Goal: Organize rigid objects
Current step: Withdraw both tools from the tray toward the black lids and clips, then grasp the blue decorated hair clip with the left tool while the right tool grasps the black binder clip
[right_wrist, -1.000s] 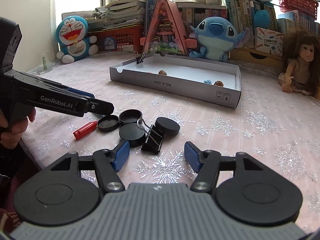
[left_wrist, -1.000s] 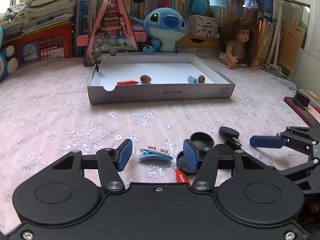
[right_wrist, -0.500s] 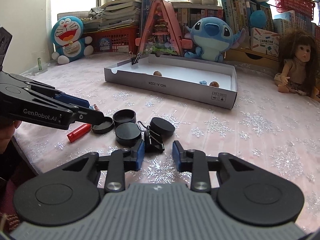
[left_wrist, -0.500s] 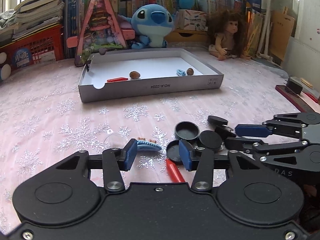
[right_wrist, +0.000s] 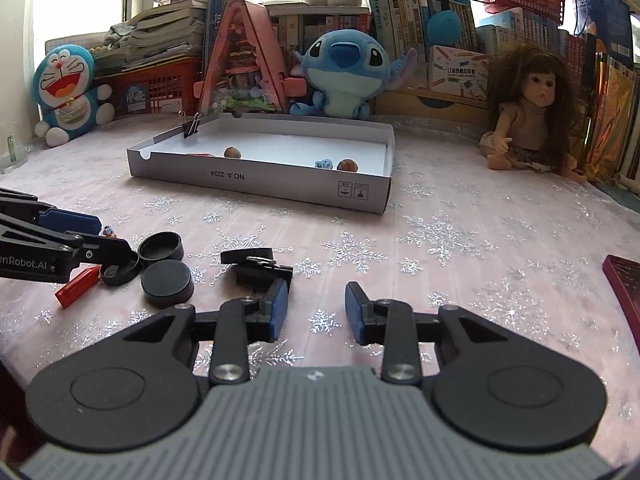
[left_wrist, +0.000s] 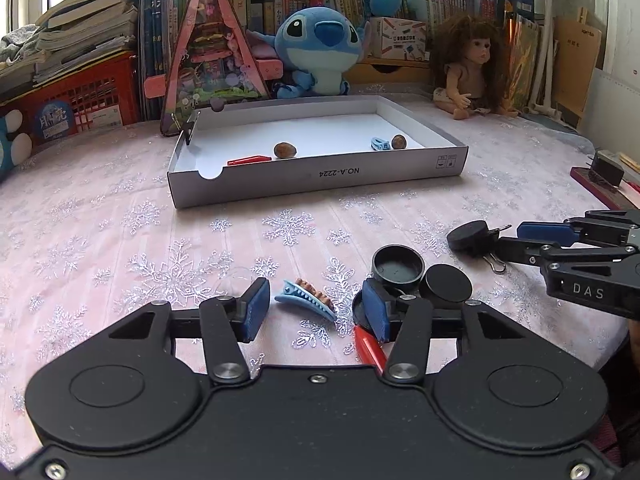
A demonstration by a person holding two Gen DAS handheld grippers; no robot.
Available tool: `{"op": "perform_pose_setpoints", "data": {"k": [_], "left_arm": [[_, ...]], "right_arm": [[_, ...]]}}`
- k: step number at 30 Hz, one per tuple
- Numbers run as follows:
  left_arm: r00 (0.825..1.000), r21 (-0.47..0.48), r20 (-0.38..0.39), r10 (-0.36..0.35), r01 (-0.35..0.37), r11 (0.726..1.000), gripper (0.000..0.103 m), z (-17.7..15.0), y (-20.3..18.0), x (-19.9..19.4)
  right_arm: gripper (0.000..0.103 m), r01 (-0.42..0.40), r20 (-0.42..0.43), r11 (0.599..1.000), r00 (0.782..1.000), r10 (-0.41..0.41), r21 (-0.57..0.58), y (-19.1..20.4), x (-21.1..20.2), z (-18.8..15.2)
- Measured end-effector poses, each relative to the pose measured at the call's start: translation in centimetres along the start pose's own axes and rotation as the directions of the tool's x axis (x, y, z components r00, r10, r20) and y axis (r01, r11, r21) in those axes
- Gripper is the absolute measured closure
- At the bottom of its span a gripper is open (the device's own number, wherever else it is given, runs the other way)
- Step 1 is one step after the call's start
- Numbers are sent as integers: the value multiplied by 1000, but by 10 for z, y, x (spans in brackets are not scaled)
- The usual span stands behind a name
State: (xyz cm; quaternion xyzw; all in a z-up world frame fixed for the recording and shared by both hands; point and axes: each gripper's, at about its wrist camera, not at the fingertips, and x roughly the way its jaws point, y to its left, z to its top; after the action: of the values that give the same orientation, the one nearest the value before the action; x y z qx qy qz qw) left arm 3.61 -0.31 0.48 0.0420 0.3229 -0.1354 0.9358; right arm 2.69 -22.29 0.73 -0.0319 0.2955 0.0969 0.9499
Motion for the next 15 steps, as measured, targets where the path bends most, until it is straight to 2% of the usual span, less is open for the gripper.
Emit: {"op": "perform_pose_setpoints", "data": {"k": [5, 15], "left_arm": [[1000, -11, -7, 12, -12, 1000, 54, -1, 7, -2], [997, -30, -13, 78, -78, 996, 55, -3, 26, -9]], "right_arm": [[58, -91, 39, 996, 995, 91, 1, 3, -8, 0], [49, -80, 33, 997, 996, 80, 8, 16, 5, 4]]}}
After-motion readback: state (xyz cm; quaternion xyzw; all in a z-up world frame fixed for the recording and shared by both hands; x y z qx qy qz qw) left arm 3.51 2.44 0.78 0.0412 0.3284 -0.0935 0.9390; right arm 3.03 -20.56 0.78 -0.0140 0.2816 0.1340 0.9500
